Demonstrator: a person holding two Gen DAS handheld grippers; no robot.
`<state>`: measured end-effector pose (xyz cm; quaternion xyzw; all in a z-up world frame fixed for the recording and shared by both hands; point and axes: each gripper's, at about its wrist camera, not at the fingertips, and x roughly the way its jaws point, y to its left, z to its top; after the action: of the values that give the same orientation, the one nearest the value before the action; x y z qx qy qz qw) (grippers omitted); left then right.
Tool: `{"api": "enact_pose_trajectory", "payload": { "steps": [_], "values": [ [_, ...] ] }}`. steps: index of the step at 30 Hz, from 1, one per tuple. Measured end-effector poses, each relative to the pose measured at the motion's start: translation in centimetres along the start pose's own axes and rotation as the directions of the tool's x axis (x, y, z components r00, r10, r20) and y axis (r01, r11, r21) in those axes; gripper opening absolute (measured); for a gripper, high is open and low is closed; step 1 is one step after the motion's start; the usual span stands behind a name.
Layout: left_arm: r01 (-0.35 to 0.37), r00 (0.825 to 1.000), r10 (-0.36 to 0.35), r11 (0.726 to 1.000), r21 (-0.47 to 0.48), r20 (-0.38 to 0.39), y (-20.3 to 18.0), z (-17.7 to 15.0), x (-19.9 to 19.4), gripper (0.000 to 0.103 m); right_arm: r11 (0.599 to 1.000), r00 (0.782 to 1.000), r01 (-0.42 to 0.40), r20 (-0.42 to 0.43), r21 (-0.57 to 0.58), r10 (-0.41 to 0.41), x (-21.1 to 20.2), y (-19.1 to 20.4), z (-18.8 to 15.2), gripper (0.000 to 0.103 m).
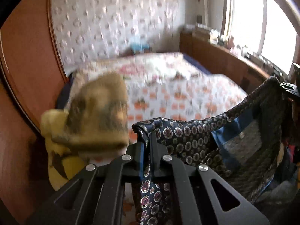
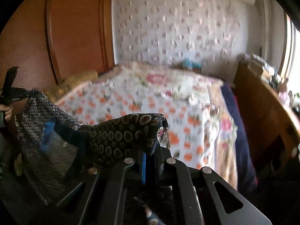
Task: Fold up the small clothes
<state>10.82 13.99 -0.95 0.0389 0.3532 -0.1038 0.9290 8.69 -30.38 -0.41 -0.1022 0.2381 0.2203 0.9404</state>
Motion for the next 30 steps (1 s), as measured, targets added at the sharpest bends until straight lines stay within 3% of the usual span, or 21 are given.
{"api": "enact_pose_trajectory", "payload": {
  "steps": [5, 11, 17, 23, 26, 28, 30],
  "values": [
    [-0.036, 0.990, 0.044, 0.997, -0.061, 0.136, 2.3, 5.3, -2.5, 0.005, 0.998, 0.994, 0.054, 0.096, -0.034, -0.051, -1.8, -0.6, 5.0, 0.005],
    [-0.099, 0.971, 0.118, 0.990, -0.098, 0.206, 4.9, 10.9, -2.2, 0.005, 0.992, 0.984, 0.125, 0.129, 0.000, -0.124, -0.4, -2.8, 9.6, 0.005],
    [-0.122, 0.983, 0.133, 0.988, -0.090, 0.126, 6.0, 12.7, 2.8, 0.005, 0.987, 0.988, 0.153, 0.007, 0.052, -0.154, 6.5, -2.7, 9.0, 0.005],
    [-0.140, 0.989, 0.142, 0.988, -0.065, 0.036, 5.5, 11.1, 8.3, 0.005, 0.981, 0.979, 0.174, -0.117, 0.079, -0.165, 13.0, -1.2, 6.4, 0.005],
    [-0.106, 0.994, 0.107, 0.991, -0.081, 0.014, 5.5, 10.4, 9.4, 0.005, 0.977, 0.976, 0.180, -0.147, 0.119, -0.162, 14.8, -1.5, 6.1, 0.005],
    [-0.085, 0.996, 0.086, 0.992, -0.096, -0.001, 5.4, 9.9, 9.7, 0.008, 0.973, 0.972, 0.186, -0.172, 0.138, -0.161, 15.5, -1.6, 6.0, 0.009],
    [-0.087, 0.996, 0.086, 0.992, -0.095, -0.017, 5.3, 9.6, 9.8, 0.015, 0.970, 0.967, 0.201, -0.184, 0.135, -0.175, 16.2, -1.5, 6.4, 0.019]
  ]
}}
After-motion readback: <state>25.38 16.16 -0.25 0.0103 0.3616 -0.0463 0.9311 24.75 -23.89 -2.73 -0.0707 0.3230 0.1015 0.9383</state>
